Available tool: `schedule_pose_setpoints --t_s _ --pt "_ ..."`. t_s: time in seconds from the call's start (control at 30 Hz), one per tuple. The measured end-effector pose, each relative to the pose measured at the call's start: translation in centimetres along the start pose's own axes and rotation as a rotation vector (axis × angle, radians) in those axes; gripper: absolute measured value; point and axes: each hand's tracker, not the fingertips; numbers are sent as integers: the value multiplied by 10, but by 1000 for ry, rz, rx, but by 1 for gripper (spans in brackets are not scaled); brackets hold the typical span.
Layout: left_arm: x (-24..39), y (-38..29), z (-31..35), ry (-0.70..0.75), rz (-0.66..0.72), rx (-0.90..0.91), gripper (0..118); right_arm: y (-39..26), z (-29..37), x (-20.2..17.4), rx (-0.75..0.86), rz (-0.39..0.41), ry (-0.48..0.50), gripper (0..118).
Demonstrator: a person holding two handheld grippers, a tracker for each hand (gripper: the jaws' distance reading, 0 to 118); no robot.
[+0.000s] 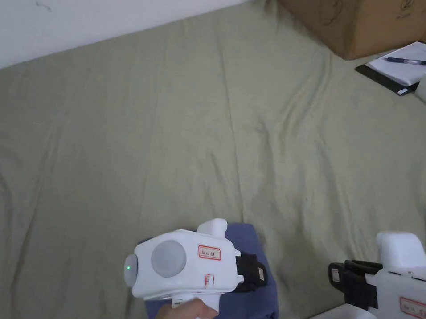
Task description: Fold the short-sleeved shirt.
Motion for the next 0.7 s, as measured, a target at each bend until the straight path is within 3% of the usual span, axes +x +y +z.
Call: schedule_pose_setpoints --t_s 0.17,0.3,0.37,0.4,0.43,0.5,0.6,0.7 --pt "-24 -5 55 -97 42 106 0 13 -5 -19 0 52 36 0" --pt "-72 -18 121 -122 150 253 3 27 -27 -56 -28 172 88 0" --pt "-105 -27 150 -162 190 287 20 33 -48 -76 -47 230 127 0" --pt "-118 -33 160 -157 243 305 35 35 -58 -86 -62 255 151 0" --pt "-130 -40 169 -147 292 325 59 37 -68 -98 -79 280 161 0" --pt "-156 -55 176 -154 360 364 85 39 -90 -118 -104 351 153 0" --pt "-188 -72 175 -172 514 399 89 32 -121 -140 -206 445 51 0" --pt "-206 -78 165 -185 573 369 89 16 -147 -136 -241 447 26 0"
